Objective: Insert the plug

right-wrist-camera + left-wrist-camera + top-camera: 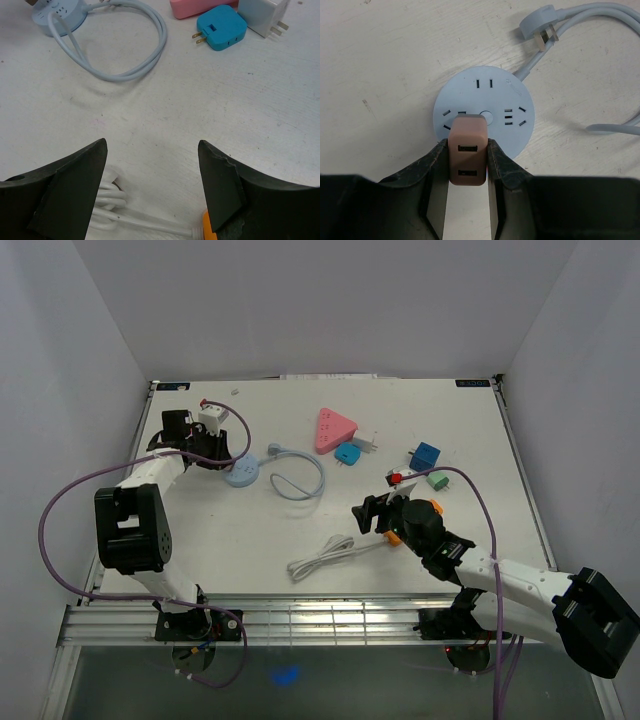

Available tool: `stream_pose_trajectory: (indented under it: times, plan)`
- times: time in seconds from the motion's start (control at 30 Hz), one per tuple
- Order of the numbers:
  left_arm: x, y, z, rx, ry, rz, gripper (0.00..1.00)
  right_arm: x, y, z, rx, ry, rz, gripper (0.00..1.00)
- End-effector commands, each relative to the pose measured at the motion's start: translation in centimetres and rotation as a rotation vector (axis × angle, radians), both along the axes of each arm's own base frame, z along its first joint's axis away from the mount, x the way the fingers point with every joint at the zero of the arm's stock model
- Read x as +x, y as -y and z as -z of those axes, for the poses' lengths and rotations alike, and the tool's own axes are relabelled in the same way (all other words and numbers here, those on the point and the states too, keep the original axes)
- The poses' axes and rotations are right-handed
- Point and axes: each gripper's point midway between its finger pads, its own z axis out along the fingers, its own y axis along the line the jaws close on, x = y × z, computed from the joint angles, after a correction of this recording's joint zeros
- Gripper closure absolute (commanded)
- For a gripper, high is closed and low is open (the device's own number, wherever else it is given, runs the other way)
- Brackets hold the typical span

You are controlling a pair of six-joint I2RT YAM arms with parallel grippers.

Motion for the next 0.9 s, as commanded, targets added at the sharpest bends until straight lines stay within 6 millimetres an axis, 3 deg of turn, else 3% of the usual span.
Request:
stream_pose_trajectory:
  times: [0.0, 0.57, 0.87]
  plan:
    - [0.5, 0.2, -0.9, 0.005, 0.020, 0.017, 1.00, 0.1, -0.3, -0.8, 0.032, 0.012, -0.004, 0.21]
    - [1.2, 0.1, -1.7, 0.008, 0.054, 0.016, 1.00, 0.3, -0.1, -0.6, 0.030, 0.005, 0.000, 0.21]
    - [1.6, -0.1, -0.9, 0.015, 0.038, 0.009, 1.00, 0.2, -0.1, -0.6, 0.030, 0.005, -0.002, 0.21]
